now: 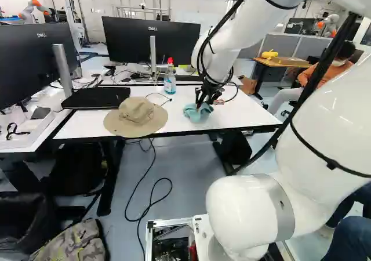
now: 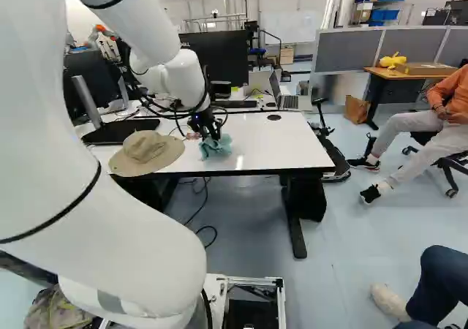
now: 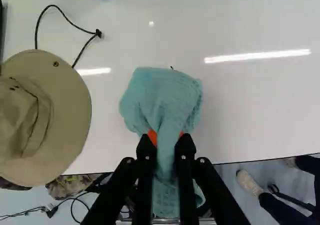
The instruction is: Clean the table with the green towel
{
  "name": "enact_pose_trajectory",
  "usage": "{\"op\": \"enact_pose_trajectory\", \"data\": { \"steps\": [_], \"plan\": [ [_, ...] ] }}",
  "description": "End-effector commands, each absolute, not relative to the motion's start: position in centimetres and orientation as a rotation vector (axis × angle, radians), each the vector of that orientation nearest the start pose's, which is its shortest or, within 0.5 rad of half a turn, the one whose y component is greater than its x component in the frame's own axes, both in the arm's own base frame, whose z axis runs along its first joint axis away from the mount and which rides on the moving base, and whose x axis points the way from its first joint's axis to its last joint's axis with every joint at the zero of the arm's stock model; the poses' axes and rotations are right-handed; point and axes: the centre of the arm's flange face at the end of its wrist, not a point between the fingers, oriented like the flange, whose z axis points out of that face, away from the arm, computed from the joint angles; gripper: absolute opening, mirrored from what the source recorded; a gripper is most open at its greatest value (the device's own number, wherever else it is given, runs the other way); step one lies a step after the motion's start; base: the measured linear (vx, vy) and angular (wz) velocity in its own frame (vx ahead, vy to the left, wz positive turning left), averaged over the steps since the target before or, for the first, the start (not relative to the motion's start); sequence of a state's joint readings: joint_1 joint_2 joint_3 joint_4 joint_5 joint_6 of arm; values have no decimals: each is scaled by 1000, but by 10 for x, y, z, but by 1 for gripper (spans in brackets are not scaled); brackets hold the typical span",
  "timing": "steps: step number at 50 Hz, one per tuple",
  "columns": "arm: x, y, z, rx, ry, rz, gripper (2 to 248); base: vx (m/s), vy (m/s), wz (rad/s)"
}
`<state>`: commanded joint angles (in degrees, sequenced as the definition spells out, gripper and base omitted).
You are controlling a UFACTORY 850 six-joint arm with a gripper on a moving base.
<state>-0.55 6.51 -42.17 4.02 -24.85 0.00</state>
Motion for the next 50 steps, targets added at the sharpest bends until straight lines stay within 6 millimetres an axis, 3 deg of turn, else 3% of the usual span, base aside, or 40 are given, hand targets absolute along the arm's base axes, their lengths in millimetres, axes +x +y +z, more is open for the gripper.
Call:
{"op": "enact_pose_trajectory", "data": {
  "steps": [29, 50],
  "plan": [
    [412, -4, 536, -3032, 107, -628, 51, 0, 0, 0],
    [412, -4, 536, -3032, 107, -627, 51, 0, 0, 0]
  ]
}}
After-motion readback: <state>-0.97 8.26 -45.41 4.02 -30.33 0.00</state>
